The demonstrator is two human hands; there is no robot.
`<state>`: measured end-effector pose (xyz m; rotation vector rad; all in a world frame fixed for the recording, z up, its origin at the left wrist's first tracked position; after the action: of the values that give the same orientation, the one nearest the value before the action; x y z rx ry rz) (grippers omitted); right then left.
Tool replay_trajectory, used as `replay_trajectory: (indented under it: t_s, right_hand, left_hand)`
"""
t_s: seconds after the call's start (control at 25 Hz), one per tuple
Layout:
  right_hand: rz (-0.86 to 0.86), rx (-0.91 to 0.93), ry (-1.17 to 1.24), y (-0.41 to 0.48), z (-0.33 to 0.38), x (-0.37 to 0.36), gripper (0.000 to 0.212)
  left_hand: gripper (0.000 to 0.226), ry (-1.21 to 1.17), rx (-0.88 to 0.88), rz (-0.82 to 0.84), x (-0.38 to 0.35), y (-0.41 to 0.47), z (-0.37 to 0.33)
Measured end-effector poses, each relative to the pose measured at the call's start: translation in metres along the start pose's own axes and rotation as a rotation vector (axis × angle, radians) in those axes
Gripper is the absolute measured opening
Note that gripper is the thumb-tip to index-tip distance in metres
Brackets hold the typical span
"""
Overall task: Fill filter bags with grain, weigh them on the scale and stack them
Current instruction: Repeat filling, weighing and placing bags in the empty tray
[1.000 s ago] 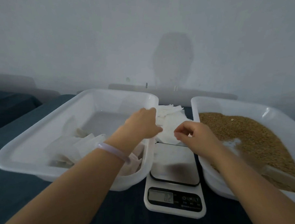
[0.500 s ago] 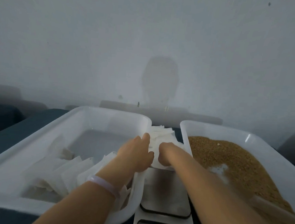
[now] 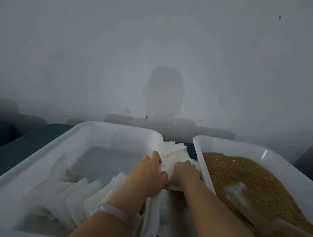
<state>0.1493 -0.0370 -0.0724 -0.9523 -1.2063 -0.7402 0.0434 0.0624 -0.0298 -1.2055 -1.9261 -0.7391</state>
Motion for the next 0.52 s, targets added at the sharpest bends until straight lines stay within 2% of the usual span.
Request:
replay_trajectory:
  t_s: [0.08, 0.12, 0.24, 0.32, 0.44, 0.52]
  right_hand:
    - [-0.004, 0.011, -0.083, 0.0, 0.001, -0.004, 0.086]
    - [-0.024, 0.012, -0.093, -0.001, 0.0, -0.004, 0.081]
    - [-0.071, 0.012, -0.039, -0.004, 0.001, 0.004, 0.046]
    - [-0.065, 0.029, -0.048, -0.005, 0.007, 0.02, 0.035]
    - [0.006, 0.178, -0.087, -0.019, 0.015, 0.058, 0.014]
    - [-0.034, 0.309, 0.037, -0.038, 0.007, 0.083, 0.029]
  left_hand:
    - [0.032, -0.017, 0.006, 0.005, 0.001, 0.001, 0.0]
    - [0.032, -0.023, 0.007, 0.011, 0.001, 0.001, 0.0]
    - [0.032, -0.02, 0.009, 0.027, 0.001, 0.0, -0.001]
    - [0.033, -0.003, 0.013, 0.029, 0.001, 0.001, 0.0]
    - [0.032, 0.032, 0.009, 0.034, 0.001, 0.001, 0.0]
    - [0.031, 0.052, 0.01, 0.033, 0.001, -0.001, -0.002]
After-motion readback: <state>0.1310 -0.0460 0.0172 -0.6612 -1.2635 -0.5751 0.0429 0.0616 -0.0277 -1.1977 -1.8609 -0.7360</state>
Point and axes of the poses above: each hand's wrist, its own y-axis towards the middle knuckle, its own x-axis out of the back of the hand, z = x × y, the point moved 5 cm from there along y, towards the middle knuckle, and after that the axes turned 11 degrees about x, right-handed, at the moved point
